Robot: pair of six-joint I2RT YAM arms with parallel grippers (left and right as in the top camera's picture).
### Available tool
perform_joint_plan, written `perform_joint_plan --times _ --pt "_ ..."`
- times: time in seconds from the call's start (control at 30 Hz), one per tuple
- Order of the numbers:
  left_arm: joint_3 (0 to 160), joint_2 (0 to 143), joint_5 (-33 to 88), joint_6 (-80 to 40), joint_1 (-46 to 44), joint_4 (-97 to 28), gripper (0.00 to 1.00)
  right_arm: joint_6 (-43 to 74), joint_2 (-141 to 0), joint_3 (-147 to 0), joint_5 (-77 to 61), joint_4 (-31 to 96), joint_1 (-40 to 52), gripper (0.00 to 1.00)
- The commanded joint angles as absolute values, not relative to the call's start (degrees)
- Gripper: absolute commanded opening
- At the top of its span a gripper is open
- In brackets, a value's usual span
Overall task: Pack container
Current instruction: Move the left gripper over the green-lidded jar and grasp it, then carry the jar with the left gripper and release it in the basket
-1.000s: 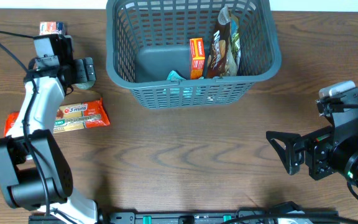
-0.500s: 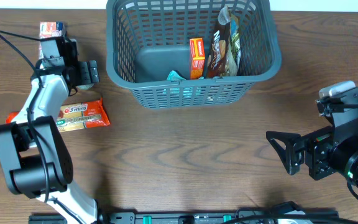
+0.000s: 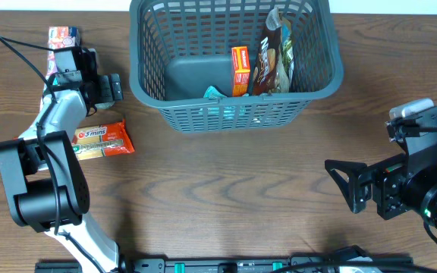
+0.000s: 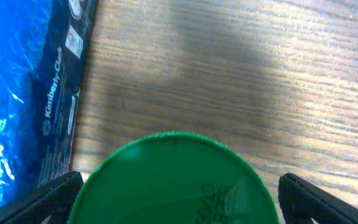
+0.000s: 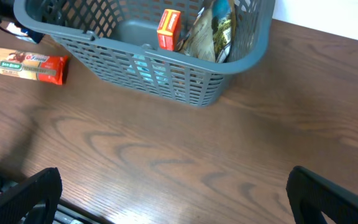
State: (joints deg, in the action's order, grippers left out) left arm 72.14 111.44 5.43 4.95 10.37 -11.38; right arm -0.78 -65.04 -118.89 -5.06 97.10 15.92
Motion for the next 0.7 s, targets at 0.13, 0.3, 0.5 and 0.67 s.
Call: perform_joint_plan --times 0.13,0.3,0.5,0.67 --pt "73.1 113.54 5.17 5.32 10.24 -11.03 0.99 -0.23 -65.14 -119.15 -4.51 97.25 15.84 0.99" --pt "73.1 114.15 5.17 5.3 10.24 -11.05 0.96 -0.23 -65.14 -119.15 -4.51 97.25 15.84 0.99" --pt "73.1 114.26 5.17 5.3 10.26 -10.79 0.82 -0.23 -65.14 -119.13 -4.51 97.25 15.84 0.99" --pt "73.1 114.26 5.17 5.26 10.24 -10.81 0.76 -0.23 -65.14 -119.13 -4.51 97.25 15.84 0.99"
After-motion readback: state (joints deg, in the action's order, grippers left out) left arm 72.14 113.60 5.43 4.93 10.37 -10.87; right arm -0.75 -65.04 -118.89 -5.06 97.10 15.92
